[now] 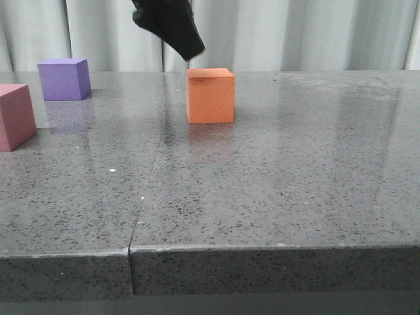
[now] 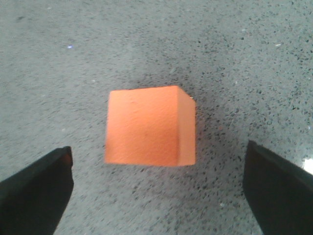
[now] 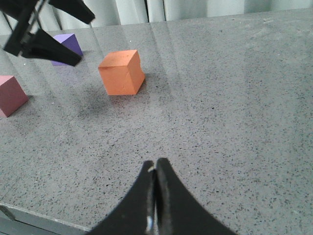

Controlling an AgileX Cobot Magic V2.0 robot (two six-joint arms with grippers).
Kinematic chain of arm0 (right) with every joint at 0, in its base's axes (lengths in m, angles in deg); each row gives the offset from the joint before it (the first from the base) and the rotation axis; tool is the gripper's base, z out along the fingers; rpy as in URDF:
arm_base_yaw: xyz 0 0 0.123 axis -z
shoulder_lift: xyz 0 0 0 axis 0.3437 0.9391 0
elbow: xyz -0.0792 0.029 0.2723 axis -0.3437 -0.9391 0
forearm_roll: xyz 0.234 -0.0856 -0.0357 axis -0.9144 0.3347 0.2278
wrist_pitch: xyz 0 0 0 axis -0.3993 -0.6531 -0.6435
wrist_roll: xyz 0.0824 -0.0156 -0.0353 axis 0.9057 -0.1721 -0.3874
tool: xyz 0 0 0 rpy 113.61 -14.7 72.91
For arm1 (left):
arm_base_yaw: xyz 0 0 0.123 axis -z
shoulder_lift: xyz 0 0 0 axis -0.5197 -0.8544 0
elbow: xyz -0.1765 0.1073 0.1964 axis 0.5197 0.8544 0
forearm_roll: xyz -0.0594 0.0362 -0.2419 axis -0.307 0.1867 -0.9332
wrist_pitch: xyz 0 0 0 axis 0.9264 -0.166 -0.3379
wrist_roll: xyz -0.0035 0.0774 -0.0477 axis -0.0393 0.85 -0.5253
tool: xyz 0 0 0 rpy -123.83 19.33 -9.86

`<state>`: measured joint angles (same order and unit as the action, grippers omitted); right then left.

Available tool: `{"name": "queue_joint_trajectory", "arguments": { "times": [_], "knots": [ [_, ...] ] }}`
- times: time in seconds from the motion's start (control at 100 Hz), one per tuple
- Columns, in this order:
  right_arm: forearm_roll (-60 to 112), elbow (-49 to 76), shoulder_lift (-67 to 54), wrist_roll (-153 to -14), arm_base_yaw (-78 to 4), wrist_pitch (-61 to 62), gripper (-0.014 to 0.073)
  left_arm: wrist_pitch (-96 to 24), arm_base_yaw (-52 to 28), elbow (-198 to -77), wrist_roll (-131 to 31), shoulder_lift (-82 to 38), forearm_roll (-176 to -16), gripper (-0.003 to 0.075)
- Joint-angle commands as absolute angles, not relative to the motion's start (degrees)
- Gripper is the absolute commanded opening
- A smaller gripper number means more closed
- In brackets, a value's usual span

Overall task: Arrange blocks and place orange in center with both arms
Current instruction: 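Lower the left gripper over the orange cube and close on it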

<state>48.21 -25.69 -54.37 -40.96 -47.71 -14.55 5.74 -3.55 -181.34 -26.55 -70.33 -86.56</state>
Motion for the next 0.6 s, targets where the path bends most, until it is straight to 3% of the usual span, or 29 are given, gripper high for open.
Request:
{"name": "queue_joint_trajectory", "arguments": {
  "times": [0.0, 0.59],
  "knots": [
    [48.5, -24.3, -53.9, -41.3, -47.5, -10.2, -0.0015, 2.3, -2.6, -183.2, -26.5, -69.0, -88.6, 0.0672],
    [48.5, -24.3, -53.9, -41.3, -47.5, -10.2, -0.0015, -4.7, -2.3, -183.3, -26.6, -73.7, -91.5, 0.0672]
  ]
}}
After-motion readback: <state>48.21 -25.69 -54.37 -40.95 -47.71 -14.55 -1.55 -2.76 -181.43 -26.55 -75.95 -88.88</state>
